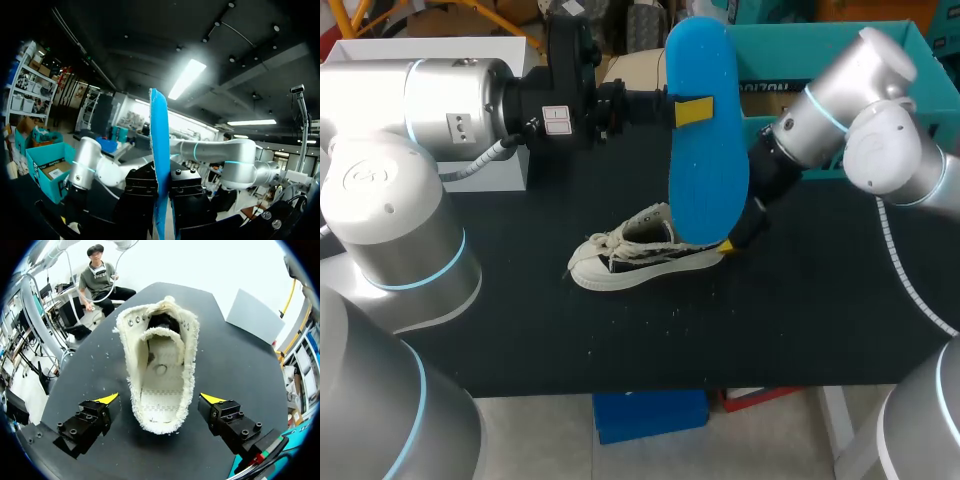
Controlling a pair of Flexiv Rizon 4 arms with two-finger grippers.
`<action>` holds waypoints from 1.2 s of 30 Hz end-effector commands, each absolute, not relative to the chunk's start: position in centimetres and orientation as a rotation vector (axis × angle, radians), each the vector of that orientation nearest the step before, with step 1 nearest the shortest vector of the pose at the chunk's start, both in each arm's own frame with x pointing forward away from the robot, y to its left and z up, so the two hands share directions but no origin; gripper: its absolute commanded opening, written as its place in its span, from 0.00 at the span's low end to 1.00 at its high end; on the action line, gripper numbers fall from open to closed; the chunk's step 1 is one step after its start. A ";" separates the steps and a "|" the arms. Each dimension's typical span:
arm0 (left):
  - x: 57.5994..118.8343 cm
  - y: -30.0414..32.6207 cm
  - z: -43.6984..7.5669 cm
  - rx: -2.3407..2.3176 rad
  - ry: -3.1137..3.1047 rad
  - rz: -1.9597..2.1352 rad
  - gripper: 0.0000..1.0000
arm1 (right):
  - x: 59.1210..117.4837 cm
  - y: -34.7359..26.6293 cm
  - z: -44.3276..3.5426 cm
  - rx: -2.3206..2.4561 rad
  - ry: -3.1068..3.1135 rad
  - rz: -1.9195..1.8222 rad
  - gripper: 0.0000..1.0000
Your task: Take the shoe out of the shoebox, open the shoe tongue, remove and reinsert the insole, then place the shoe into the shoebox
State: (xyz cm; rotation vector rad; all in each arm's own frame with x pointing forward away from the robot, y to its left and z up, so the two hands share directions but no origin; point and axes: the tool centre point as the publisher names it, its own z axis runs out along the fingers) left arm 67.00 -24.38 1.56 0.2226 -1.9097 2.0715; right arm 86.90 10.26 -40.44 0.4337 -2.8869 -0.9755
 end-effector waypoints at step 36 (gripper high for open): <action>66.9 -24.5 1.5 0.225 -1.910 2.074 0.00 | 86.4 10.0 -43.2 0.356 -2.860 -0.980 1.00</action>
